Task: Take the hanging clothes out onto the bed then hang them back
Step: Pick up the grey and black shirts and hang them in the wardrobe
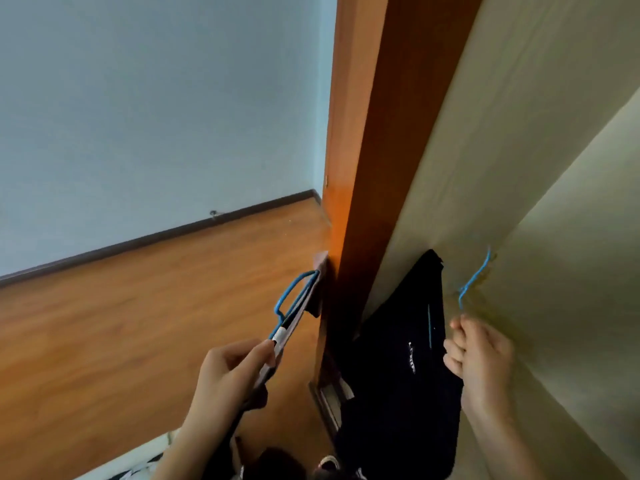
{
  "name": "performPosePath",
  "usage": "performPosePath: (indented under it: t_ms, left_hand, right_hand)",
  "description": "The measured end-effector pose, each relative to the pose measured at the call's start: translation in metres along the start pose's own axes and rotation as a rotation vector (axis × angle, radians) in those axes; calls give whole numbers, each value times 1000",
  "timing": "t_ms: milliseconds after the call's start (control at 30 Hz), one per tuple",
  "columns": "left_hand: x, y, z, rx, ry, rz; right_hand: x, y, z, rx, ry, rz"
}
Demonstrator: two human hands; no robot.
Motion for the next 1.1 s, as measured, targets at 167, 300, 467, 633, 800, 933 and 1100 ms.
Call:
performPosePath:
  t_ms: [167, 300, 467, 633, 800, 933, 1100]
  left_hand:
    - [-3, -29, 42, 17, 103, 27]
    - [-8, -43, 82, 49, 219, 144]
    - [-19, -37, 124, 155, 338, 330]
    - [-35, -22, 118, 136, 344, 337]
    - [-47, -3, 74, 93, 259, 329]
    - [-51, 10, 21, 106, 186, 317]
    - [-45, 9, -41, 126, 161, 289]
  right_hand:
    - [-9, 32, 14, -70, -121, 49]
    - [-5, 35, 8, -103, -252, 59]
    - [3, 26, -9, -114, -369, 83]
    - [0, 9, -26, -112, -369, 118]
    - [-16, -2, -45, -105, -303, 123]
    - [-38, -5, -65, -78, -241, 104]
    - [-70, -10, -90, -46, -201, 130]
Point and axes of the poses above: each hand's wrist, its own z-axis towards the middle knuckle, its own x-axis out of the palm, y = z × x, the point moved 4 cm from there along z, towards the middle knuckle, and after that the axes turned 2 degrees about z, right-handed, at the moved point
